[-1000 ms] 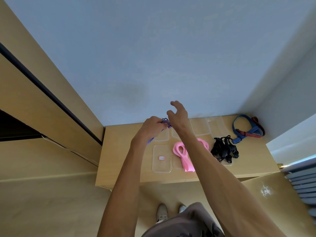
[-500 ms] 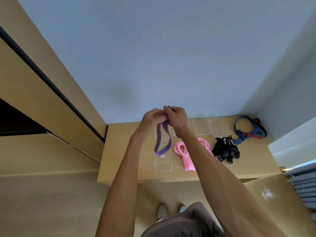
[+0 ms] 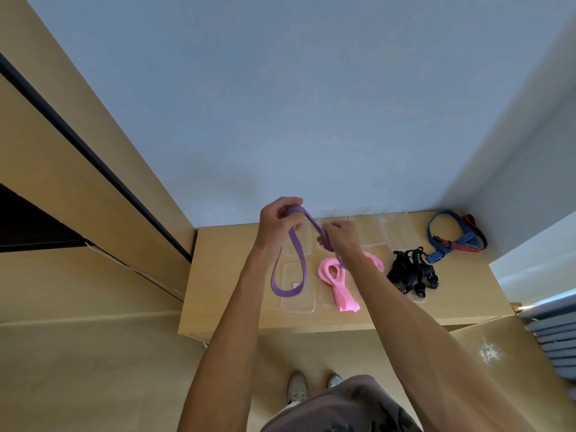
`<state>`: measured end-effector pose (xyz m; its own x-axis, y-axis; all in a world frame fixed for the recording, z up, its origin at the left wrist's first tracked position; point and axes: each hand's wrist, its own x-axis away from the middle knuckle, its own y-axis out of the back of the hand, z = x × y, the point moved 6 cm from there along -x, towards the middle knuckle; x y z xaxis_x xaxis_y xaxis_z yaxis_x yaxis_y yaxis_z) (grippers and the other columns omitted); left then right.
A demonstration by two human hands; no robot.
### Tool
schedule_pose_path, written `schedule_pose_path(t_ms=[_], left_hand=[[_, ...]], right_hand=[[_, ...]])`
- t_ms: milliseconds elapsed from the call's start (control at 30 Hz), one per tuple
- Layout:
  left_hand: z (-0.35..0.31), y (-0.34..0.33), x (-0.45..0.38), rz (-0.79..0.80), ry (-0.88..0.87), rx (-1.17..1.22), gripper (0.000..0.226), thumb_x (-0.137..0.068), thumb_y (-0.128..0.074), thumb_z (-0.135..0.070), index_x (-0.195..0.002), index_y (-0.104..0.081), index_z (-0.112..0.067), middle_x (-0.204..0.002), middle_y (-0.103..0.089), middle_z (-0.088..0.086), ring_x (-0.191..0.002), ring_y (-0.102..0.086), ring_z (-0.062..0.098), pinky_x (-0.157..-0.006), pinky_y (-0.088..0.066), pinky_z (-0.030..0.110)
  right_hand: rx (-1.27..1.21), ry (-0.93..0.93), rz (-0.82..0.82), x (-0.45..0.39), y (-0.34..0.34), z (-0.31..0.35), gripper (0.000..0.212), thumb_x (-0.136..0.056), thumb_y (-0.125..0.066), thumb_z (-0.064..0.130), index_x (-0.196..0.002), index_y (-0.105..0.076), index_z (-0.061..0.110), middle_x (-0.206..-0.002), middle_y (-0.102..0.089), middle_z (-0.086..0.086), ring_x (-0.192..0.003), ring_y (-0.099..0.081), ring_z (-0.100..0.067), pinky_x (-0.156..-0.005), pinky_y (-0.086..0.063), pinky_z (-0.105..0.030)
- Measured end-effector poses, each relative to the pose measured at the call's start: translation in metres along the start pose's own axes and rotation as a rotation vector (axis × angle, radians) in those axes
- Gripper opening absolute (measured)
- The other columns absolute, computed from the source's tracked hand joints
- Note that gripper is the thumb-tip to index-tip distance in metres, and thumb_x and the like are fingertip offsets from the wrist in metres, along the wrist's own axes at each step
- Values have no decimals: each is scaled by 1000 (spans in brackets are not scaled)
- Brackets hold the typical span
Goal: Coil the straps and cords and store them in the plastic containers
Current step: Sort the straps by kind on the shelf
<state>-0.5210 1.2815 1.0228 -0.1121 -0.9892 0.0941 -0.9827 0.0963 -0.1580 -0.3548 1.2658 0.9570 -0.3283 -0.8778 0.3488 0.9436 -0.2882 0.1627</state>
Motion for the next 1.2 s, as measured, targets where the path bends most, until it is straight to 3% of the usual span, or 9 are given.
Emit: schedule_pose_path(t_ms=[200, 300, 400, 533, 667, 767, 933, 1100, 1200], left_hand=[[-17, -26, -9, 12, 15, 118, 29, -71, -63, 3, -98, -69, -5, -60, -54, 5, -58, -51, 23, -60, -48, 31], [-28, -16, -15, -50, -7, 194, 27, -74, -64, 4, -99, -69, -4, -61, -58, 1, -57, -54, 17, -60, -49, 27], [-34, 2, -21, -110, -8, 330, 27, -78, -58, 10, -104, -65, 4, -56, -49, 6, -53, -47, 19, -58, -47, 28], [-28, 37, -23, -210, 13, 387, 33, -70, -53, 3, -100, -67, 5, -69, -56, 12, -58, -51, 22, -60, -46, 29], [15, 68, -15, -353, 165, 189, 29, -83, -55, 2, -108, -66, -7, -76, -65, 7, -66, -58, 17, -65, -46, 27], [66, 70, -4, -400, 353, 158, 15, -90, -54, -3, -88, -63, -16, -74, -67, 4, -69, -61, 17, -62, -39, 29], [159, 63, 19, -548, 642, 183, 18, -90, -40, -2, -83, -57, -5, -72, -63, 16, -59, -58, 25, -58, -37, 30], [232, 62, 28, -463, 861, 2, 13, -78, -50, 7, -73, -51, -5, -71, -45, 12, -68, -38, 26, -66, -35, 37], [267, 70, 19, -478, 886, -35, 17, -80, -48, 8, -72, -56, -5, -70, -50, 12, -58, -44, 24, -53, -42, 30]], right_hand=[[-407, 1, 439, 21, -45, 31, 63, -95, -36, 67, -89, -68, 12, -94, -68, -8, -91, -67, -25, -81, -51, -33], [-498, 39, 578, 26, -58, 37, 45, -97, -53, 49, -107, -66, 7, -107, -68, -9, -104, -66, -25, -91, -50, -39], [-189, 107, 679, 33, -65, 35, 31, -81, -72, 23, -101, -67, -1, -89, -69, -16, -82, -67, -24, -77, -54, -33], [-45, 36, 617, 32, -68, 18, 27, -69, -70, -3, -94, -64, 2, -67, -58, -11, -56, -59, -18, -54, -48, -22], [-114, -101, 579, 26, -70, -7, 20, -71, -65, -11, -88, -64, -1, -70, -56, -14, -59, -58, -24, -65, -53, -33], [-146, -257, 478, 23, -71, -37, 14, -79, -59, -14, -86, -63, -2, -63, -60, -13, -52, -58, -23, -59, -53, -32], [-133, -433, 323, 25, -73, -91, 16, -81, -54, -12, -80, -58, 4, -62, -54, -11, -49, -57, -21, -55, -48, -30], [119, -478, 221, 13, -78, -151, 9, -82, -59, 0, -82, -54, 8, -65, -50, -8, -49, -51, -15, -49, -37, -24], [278, -433, 173, -11, -93, -183, 7, -86, -63, 8, -87, -56, 5, -65, -50, -4, -52, -44, -14, -38, -30, -14]])
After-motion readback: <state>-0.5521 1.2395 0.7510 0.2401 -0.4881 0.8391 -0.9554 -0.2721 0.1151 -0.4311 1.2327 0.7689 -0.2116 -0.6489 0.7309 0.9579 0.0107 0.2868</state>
